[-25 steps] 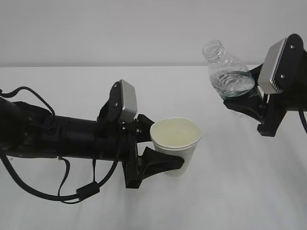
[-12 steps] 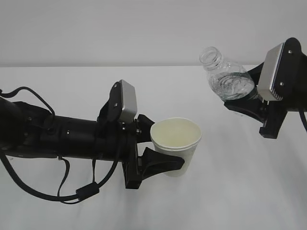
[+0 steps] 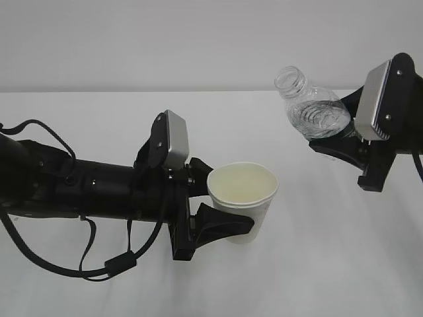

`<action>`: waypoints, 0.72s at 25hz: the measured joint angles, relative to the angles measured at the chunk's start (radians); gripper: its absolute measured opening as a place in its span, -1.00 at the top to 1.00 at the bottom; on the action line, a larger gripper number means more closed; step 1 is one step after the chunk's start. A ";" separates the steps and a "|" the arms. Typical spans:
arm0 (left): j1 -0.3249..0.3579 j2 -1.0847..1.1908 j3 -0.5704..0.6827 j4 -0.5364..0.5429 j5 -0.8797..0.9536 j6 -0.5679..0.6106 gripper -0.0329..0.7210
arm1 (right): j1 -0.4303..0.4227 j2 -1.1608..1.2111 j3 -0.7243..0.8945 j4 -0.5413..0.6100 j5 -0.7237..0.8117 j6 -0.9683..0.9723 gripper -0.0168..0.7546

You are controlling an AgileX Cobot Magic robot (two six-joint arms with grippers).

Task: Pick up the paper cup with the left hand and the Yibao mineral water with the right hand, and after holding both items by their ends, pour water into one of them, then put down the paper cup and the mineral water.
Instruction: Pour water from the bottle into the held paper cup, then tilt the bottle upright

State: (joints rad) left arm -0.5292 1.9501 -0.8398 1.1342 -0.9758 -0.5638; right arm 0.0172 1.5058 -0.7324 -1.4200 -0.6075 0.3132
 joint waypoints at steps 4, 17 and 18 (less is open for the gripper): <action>0.000 0.000 0.000 0.000 0.000 0.000 -0.35 | 0.000 0.000 0.000 -0.002 0.000 0.013 -0.18; 0.000 0.000 0.000 0.000 0.000 0.000 -0.35 | 0.000 0.000 0.000 -0.014 0.000 -0.023 -0.18; 0.000 0.000 0.000 0.000 0.000 0.000 -0.35 | 0.000 0.000 0.000 -0.016 0.000 -0.026 -0.18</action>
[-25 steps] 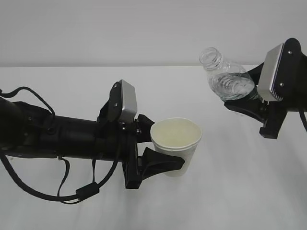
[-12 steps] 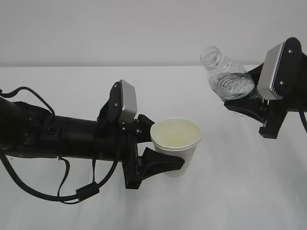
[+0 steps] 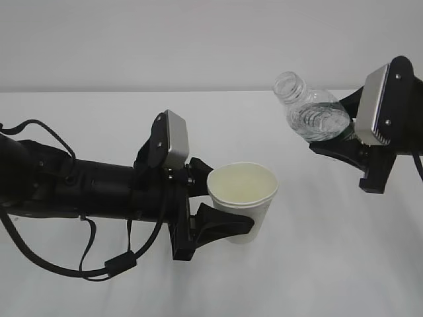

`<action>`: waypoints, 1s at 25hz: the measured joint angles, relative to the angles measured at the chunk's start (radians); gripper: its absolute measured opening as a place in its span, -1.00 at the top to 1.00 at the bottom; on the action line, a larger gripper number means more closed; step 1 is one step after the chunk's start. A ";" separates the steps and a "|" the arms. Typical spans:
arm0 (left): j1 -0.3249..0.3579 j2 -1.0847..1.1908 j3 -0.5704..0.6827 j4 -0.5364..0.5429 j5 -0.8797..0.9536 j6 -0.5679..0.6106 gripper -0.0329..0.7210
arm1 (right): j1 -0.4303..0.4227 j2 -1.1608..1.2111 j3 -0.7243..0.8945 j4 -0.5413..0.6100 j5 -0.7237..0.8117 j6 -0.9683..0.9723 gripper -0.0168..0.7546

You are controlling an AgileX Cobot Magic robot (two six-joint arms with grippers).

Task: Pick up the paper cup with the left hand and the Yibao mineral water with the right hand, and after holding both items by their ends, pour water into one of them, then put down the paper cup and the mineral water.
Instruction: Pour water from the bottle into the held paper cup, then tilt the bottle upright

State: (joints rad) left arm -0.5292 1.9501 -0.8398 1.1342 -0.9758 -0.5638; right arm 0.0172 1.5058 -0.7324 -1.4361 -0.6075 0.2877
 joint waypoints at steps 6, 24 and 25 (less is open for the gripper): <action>0.000 0.000 0.000 0.002 -0.024 0.000 -0.35 | 0.000 0.000 0.000 -0.010 0.000 -0.016 -0.17; 0.000 0.000 0.000 0.023 -0.079 0.000 -0.35 | 0.000 0.000 0.000 -0.033 -0.027 -0.097 -0.17; 0.000 0.000 0.000 0.023 -0.079 0.000 -0.35 | 0.000 0.000 0.000 -0.037 -0.030 -0.100 -0.17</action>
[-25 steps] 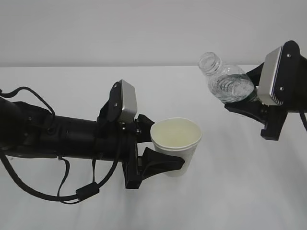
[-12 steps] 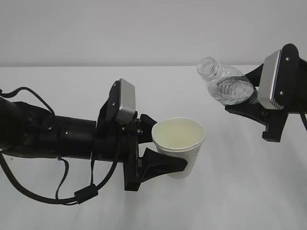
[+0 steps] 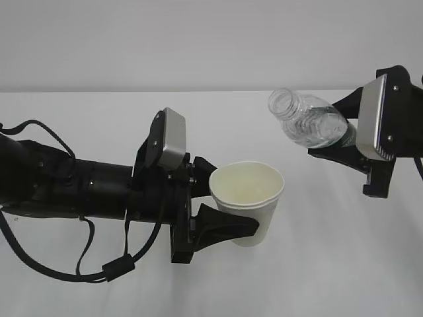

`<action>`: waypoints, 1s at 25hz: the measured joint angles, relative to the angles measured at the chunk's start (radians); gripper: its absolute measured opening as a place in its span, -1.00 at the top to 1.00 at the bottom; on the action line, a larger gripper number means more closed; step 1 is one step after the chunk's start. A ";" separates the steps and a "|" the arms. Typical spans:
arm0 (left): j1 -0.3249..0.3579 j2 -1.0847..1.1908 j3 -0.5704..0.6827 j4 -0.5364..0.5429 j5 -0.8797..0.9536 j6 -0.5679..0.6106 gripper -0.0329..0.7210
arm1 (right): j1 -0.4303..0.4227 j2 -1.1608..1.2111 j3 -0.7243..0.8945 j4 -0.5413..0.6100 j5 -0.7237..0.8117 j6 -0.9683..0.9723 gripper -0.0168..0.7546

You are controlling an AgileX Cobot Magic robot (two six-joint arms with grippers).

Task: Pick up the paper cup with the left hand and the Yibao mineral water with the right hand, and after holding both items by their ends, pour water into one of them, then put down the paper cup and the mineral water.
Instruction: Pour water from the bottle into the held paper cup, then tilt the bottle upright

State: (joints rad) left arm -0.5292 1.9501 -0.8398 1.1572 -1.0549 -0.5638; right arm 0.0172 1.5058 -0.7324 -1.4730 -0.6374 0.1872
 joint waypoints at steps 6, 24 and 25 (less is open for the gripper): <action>0.000 0.000 0.000 0.000 0.026 0.000 -0.35 | 0.000 0.000 0.000 -0.032 -0.022 -0.026 -0.17; 0.000 0.000 0.000 0.026 0.012 -0.023 -0.35 | 0.000 0.000 0.000 -0.045 -0.016 -0.104 -0.17; -0.002 0.000 0.000 0.028 0.012 -0.027 -0.35 | 0.000 0.000 0.000 -0.045 -0.015 -0.106 -0.17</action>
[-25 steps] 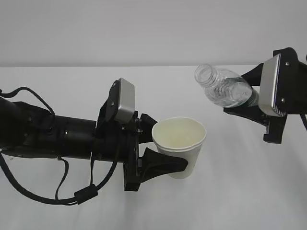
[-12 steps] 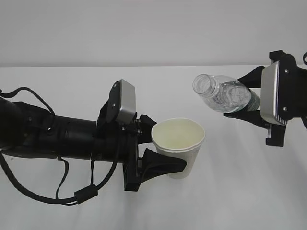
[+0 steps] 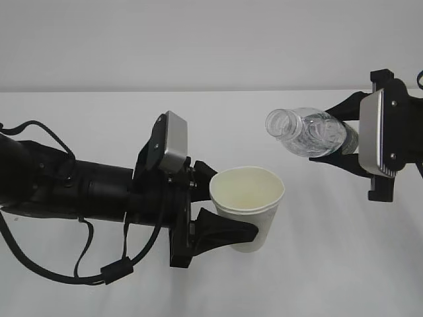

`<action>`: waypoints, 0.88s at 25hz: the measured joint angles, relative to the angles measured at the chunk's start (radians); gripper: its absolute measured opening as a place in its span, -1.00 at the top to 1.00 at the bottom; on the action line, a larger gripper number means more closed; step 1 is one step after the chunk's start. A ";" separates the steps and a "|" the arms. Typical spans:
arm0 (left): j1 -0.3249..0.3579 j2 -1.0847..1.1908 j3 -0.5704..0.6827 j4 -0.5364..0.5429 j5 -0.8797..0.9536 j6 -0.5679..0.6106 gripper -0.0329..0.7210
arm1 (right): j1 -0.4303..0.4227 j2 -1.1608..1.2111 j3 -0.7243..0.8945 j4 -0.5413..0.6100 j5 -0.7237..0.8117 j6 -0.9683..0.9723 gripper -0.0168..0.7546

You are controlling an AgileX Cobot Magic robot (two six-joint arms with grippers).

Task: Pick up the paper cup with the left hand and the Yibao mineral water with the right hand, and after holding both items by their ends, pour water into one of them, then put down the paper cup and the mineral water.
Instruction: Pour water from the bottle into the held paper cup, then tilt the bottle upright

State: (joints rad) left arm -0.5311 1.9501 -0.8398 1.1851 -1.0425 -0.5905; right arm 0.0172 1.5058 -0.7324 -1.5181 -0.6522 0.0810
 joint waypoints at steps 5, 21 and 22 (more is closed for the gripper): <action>-0.013 0.000 0.000 0.018 0.000 -0.003 -0.35 | 0.000 0.000 0.000 0.000 0.000 -0.012 -0.17; -0.028 0.000 -0.041 0.055 0.004 -0.025 -0.35 | 0.000 0.000 0.000 0.000 0.004 -0.051 -0.17; -0.028 0.000 -0.046 0.061 0.012 -0.025 -0.35 | 0.000 0.000 0.000 0.000 0.004 -0.052 -0.17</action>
State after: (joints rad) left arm -0.5590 1.9501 -0.8854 1.2462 -1.0301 -0.6154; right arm 0.0172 1.5058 -0.7324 -1.5181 -0.6482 0.0286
